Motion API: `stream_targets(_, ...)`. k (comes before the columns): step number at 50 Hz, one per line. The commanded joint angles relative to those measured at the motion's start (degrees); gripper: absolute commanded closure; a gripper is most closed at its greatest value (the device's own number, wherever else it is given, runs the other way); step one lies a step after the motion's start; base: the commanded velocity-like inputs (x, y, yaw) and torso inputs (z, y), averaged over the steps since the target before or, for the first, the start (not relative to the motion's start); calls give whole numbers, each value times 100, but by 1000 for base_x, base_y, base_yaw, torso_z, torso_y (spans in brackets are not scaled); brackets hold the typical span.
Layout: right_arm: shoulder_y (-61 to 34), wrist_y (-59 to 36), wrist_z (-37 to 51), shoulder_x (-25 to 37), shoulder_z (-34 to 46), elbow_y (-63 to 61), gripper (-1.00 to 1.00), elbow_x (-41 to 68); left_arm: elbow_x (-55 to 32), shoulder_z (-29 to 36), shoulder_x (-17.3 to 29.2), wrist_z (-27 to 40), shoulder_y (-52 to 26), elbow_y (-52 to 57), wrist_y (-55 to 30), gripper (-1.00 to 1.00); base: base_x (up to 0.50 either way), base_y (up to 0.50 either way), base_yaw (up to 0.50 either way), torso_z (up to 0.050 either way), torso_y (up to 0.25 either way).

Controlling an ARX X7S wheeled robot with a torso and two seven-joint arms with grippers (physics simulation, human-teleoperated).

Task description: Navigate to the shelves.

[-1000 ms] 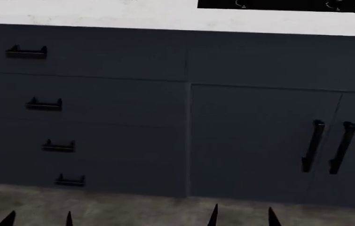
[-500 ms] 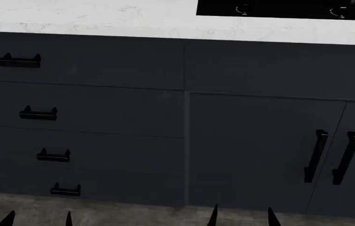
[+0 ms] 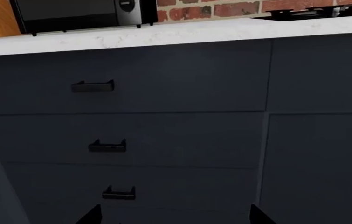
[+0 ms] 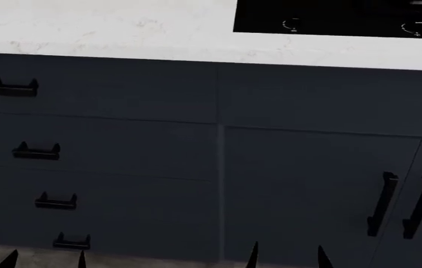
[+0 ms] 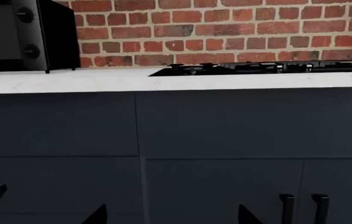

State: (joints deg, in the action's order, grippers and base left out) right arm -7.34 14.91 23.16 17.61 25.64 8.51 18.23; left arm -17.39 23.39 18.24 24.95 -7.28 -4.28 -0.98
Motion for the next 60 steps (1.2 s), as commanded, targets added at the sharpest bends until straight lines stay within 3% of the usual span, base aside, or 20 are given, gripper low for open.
stream_targets(1, 24, -76, -104, -85, -123, -74, -100, -72, 61, -100, -81, -193, 2, -103, 277, -100, 14, -226, 0, 0, 0)
stream_targets(49, -36, -22, -122, -66, -57, 17, -100, -16, 25, -38, -64, -162, -52, -169, 307, -100, 11, -205, 0, 0, 0)
stream_targets(60, -47, 16, -120, -70, -46, 46, -100, -11, 13, -27, -51, -150, -51, -159, 306, -100, -327, -54, 0, 0, 1)
